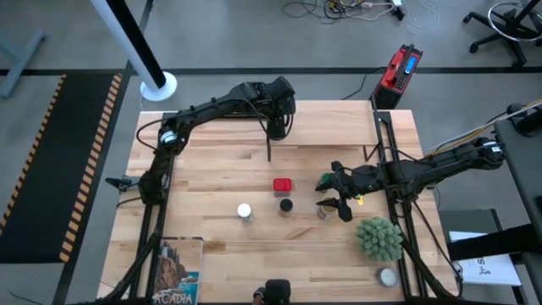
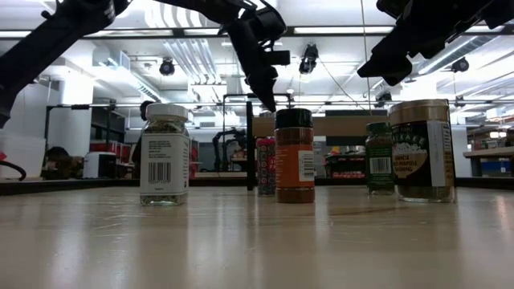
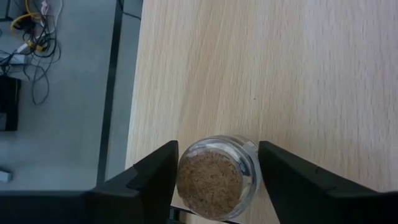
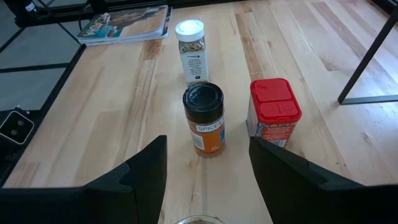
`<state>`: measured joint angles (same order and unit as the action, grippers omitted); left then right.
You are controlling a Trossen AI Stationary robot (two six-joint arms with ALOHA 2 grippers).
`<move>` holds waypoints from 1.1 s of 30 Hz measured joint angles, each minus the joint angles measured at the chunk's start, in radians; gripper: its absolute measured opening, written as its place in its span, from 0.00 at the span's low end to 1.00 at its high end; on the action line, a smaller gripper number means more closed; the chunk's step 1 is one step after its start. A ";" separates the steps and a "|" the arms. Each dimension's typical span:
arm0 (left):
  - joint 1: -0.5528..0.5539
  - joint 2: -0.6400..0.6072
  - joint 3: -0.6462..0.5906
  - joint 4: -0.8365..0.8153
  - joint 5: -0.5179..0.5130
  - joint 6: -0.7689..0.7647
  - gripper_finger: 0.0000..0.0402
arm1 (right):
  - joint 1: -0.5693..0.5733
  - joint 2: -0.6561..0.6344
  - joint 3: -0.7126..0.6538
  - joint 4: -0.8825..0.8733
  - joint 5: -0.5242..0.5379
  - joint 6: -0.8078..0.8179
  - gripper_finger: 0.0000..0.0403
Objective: Shelf spices
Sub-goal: Put the light brown seasoning bottle on the shelf
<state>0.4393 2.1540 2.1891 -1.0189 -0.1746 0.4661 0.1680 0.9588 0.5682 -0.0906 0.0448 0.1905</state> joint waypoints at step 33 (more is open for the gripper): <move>-0.020 0.000 0.000 0.094 0.036 -0.002 0.54 | 0.000 0.000 0.000 0.000 0.000 0.000 0.51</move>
<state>0.4190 2.1540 2.1887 -0.9249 -0.1390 0.4637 0.1680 0.9588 0.5682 -0.0909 0.0448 0.1907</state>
